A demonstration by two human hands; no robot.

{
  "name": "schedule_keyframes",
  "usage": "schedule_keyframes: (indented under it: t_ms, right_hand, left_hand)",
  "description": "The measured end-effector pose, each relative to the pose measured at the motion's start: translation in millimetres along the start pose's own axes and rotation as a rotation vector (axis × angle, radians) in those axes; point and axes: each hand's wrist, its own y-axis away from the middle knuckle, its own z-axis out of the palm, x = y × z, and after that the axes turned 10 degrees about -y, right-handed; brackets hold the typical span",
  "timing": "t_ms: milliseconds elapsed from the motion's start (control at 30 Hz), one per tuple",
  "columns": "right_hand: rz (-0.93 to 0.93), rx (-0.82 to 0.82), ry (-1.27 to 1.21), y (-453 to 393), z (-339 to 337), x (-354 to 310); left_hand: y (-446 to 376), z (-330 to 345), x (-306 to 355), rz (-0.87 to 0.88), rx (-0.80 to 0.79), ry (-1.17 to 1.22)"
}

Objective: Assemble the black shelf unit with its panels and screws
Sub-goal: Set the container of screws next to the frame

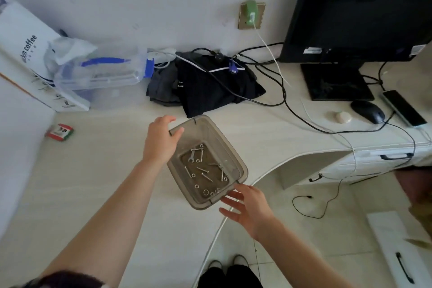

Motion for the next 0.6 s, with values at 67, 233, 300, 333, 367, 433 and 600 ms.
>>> schedule_keyframes:
  t_ms: [67,233,300,333,367,433,600]
  right_hand:
    - [-0.006,0.009,-0.002,-0.7,4.0,2.1]
    - [-0.047,0.025,-0.014,-0.2,10.6,6.4]
    - [-0.059,0.026,-0.058,-0.1,12.1,6.8]
    - [-0.069,0.025,-0.071,0.1,12.5,7.1]
    - [-0.087,0.029,-0.067,0.5,12.3,7.6]
    - [-0.138,0.054,-0.019,1.1,11.1,8.5]
    - [-0.227,0.135,0.035,5.1,0.5,7.4]
  left_hand:
    - [-14.1,5.8,0.1,0.013,-0.079,-0.011]
    - [-26.7,16.8,-2.1,0.027,-0.135,-0.007]
    - [-28.2,18.6,-5.0,-0.003,-0.144,-0.015]
    - [-29.1,18.7,-7.2,-0.03,-0.164,-0.027]
    - [-29.8,18.4,-10.0,-0.058,-0.191,-0.038]
    - [-28.8,16.7,-16.0,-0.09,-0.228,-0.036]
    - [-16.6,13.1,-17.7,-0.125,-0.245,0.062]
